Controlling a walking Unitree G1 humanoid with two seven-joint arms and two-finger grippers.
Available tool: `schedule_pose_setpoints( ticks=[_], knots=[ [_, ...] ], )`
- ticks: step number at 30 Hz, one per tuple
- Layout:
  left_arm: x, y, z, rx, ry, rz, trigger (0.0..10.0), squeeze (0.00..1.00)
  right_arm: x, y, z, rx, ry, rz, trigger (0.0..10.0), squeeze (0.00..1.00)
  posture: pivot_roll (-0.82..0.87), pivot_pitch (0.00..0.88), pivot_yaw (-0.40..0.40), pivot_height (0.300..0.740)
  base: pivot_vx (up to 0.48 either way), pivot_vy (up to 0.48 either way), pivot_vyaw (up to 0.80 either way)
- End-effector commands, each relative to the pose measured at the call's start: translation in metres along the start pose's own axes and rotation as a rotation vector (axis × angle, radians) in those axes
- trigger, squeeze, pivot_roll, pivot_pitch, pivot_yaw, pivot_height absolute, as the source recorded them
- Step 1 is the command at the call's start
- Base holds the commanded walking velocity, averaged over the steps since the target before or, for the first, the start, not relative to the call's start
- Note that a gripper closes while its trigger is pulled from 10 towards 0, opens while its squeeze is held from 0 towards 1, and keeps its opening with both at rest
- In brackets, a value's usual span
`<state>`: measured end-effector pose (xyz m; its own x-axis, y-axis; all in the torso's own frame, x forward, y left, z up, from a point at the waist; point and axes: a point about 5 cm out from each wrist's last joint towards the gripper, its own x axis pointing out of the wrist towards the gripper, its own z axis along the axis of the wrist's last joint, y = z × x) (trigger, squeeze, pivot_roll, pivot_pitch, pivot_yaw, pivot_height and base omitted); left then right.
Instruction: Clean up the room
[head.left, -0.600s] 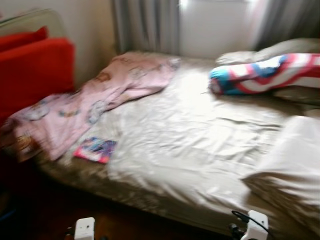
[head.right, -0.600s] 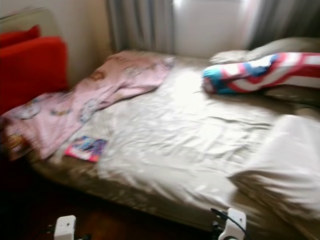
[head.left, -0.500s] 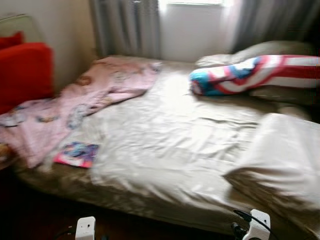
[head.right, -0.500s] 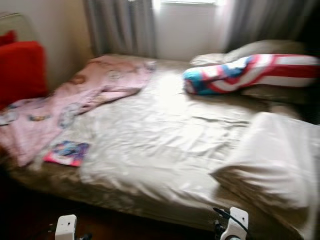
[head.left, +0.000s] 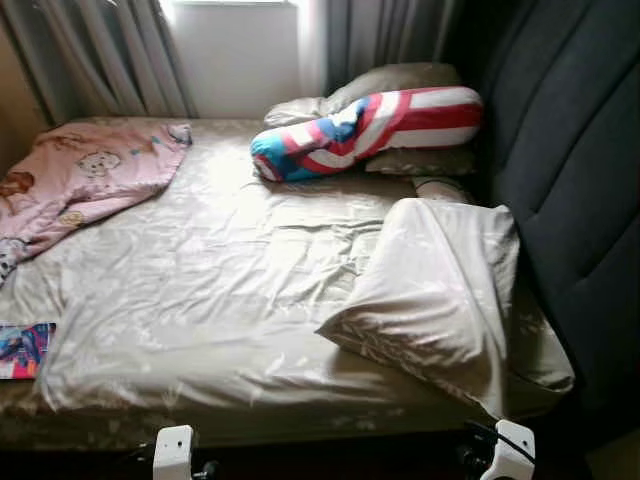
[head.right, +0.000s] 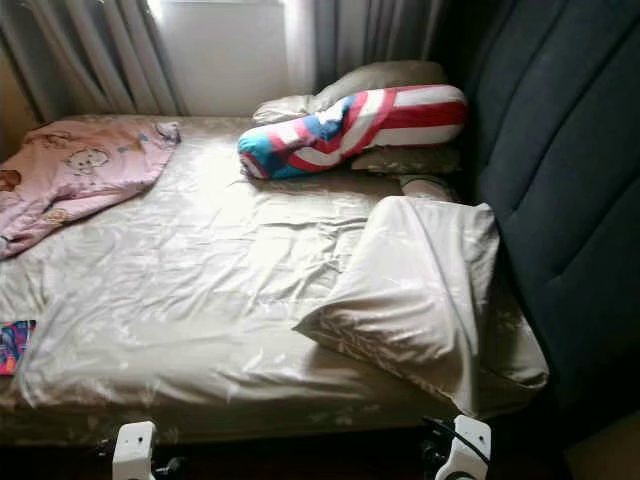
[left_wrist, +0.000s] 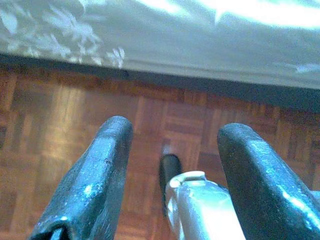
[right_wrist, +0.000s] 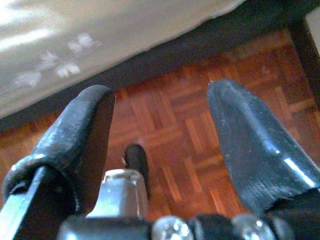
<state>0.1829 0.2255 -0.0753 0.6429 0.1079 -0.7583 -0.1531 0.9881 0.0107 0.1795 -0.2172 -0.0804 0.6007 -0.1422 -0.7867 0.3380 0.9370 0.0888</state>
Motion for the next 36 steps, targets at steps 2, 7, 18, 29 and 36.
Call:
schedule_pose_setpoints(
  ticks=[2, 7, 18, 29, 36],
  knots=[
    [-0.0008, 0.0051, -0.0009, 0.003, 0.005, 0.013, 10.0, 0.0, 0.0005, 0.004, 0.0003, 0.002, 0.001, 0.008, 10.0, 0.0, 0.0, 0.0, 0.008, 0.74, 0.0, 0.0, 0.0],
    [-0.0008, 0.0055, -0.0007, -0.005, 0.003, 0.019, 10.0, 0.0, 0.0009, 0.0043, 0.0017, 0.008, -0.001, 0.004, 10.0, 0.0, 0.01, 0.0, 0.006, 0.74, 0.0, 0.0, 0.0],
    [-0.0015, 0.0045, -0.0035, 0.0, 0.003, 0.023, 10.0, 0.0, 0.001, 0.004, 0.0022, 0.002, -0.001, 0.003, 10.0, 0.0, 0.0, 0.0, 0.001, 0.74, 0.0, -0.291, -0.3],
    [-0.0012, 0.0022, -0.0022, -0.017, -0.011, 0.017, 10.0, 0.0, 0.0008, 0.0025, 0.0019, -0.003, 0.002, 0.0, 10.0, 0.0, 0.0, 0.0, -0.005, 0.74, 0.0, -0.134, 0.0],
    [-0.0028, 0.0063, -0.0068, -0.029, 0.003, 0.026, 10.0, 0.0, 0.0009, 0.0026, 0.0025, -0.006, 0.0, 0.002, 10.0, 0.0, 0.0, 0.0, -0.008, 0.74, 0.0, 0.0, 0.0]
  ],
)
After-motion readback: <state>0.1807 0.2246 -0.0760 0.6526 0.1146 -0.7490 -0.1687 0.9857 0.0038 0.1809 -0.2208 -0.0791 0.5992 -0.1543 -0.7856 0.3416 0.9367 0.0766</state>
